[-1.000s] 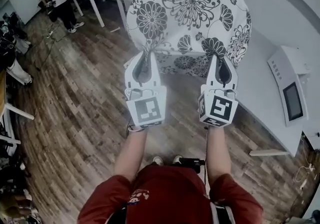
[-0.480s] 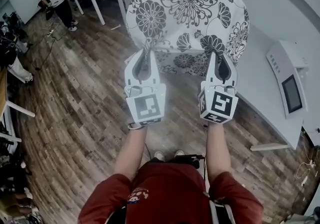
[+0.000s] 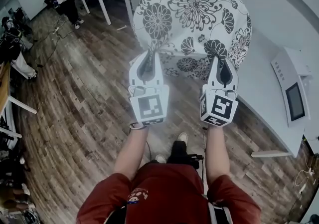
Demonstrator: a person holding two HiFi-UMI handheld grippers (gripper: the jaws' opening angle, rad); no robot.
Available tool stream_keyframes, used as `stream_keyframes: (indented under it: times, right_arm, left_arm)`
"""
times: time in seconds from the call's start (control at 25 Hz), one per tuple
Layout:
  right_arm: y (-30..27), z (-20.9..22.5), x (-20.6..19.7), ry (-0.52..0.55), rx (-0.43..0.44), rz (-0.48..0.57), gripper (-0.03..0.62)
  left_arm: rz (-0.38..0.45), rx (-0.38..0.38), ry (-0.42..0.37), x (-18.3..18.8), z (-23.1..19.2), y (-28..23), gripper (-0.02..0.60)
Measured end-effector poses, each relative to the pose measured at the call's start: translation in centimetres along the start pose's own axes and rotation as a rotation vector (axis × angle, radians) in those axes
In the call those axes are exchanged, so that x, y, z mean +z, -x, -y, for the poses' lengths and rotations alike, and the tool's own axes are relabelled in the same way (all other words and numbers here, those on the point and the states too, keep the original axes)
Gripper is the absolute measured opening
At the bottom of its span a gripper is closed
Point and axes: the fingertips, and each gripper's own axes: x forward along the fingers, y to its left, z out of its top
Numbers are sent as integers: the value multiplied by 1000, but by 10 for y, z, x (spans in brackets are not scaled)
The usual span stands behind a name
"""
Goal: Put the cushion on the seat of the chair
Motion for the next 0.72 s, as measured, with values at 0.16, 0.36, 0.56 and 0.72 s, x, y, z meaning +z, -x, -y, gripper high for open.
stream_keyframes:
  times: [0.16, 0.36, 0.56, 0.72]
  right_arm:
    - [-1, 1, -1, 0, -1, 10, 44]
    - [-2, -1, -4, 4, 6, 33, 44]
    - [-3, 0, -4, 17, 10, 56, 44]
    - [-5, 2, -6, 26, 13, 74, 44]
  left_arm:
    - [11, -2, -5, 1, 1, 1, 44]
    - [29, 3, -8, -2, 0, 0, 44]
    - [49, 7, 4, -5, 0, -2, 44]
    - [64, 14, 17, -10, 3, -3, 43]
